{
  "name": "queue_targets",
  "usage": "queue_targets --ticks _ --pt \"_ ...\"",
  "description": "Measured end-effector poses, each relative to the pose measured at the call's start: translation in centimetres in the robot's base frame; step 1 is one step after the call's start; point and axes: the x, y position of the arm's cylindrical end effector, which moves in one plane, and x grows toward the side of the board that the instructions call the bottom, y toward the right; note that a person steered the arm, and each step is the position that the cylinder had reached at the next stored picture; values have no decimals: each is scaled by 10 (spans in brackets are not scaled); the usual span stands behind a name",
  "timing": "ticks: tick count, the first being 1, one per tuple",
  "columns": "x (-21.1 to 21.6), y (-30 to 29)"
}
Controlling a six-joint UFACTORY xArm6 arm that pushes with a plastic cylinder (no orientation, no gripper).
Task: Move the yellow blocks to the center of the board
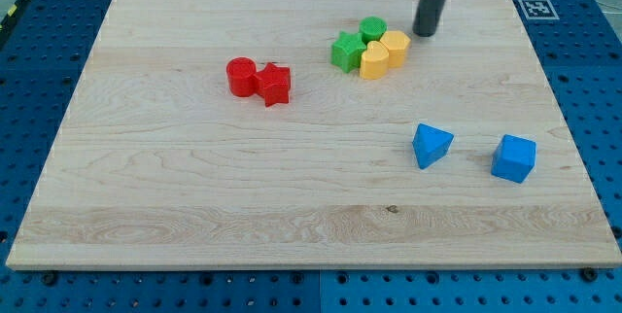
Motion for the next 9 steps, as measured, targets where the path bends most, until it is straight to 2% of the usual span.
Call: queue_targets --ticks 5,7,9 --pt "20 -17" --pt "49 -45" --pt "98 -62"
